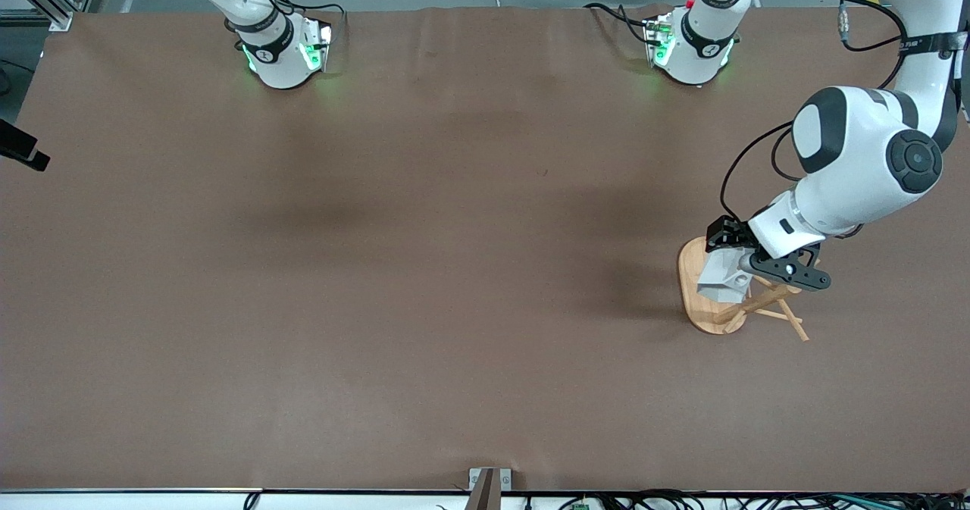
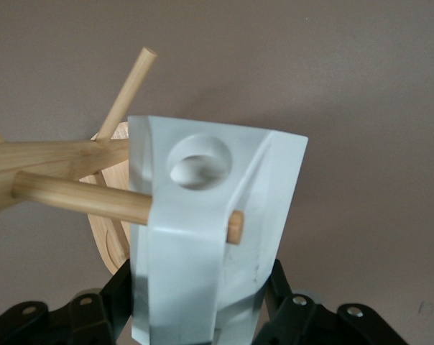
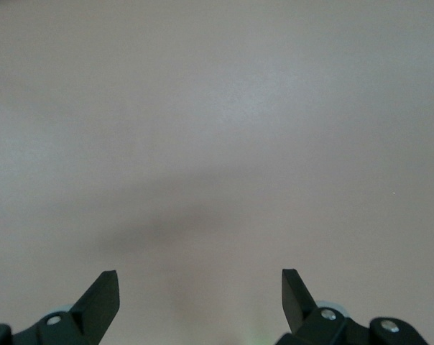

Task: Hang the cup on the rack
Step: 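Lower the cup's hole onto a rack peg with the left gripper, then open the left gripper and release the cup on the peg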

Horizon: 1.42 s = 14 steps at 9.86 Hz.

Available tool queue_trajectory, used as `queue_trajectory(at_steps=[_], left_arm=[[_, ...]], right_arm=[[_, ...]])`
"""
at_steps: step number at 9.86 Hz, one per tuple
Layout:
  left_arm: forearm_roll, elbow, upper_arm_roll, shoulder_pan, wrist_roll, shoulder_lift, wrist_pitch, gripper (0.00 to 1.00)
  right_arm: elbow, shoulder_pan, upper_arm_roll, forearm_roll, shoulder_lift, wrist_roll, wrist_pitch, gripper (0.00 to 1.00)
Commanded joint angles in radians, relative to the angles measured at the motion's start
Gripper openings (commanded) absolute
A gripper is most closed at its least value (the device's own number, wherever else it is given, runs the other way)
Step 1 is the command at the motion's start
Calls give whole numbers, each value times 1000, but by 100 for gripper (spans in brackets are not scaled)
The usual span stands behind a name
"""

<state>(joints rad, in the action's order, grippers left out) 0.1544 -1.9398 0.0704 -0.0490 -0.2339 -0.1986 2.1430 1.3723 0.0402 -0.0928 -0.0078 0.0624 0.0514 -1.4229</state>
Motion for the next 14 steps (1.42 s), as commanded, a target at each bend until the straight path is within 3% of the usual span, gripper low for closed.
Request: queue_trajectory(at_steps=[1,2,5,7,9,14], left_arm=[[22,-18,-4,0,-24,-21,23,48],[28,-15,-6,1,-22,-19,23,99],[51,-7,-4,1,22,7,9,100],[36,34,-4,-2,150,47,-75,100],[-59,85,8,-8,313,86,-139,100],[-156,255,20,41,286,188,-391,100]], right_arm=[[1,-2,2,-8,-7,19,4,100],[1,-2,2,-8,-7,19,-1,100],[1,-2,2,-8,-7,19,4,100],[1,-2,2,-8,-7,19,1,100],[1,-2,2,-8,-7,18,2,100],[1,-2,2,-8,-7,16,-20,100]])
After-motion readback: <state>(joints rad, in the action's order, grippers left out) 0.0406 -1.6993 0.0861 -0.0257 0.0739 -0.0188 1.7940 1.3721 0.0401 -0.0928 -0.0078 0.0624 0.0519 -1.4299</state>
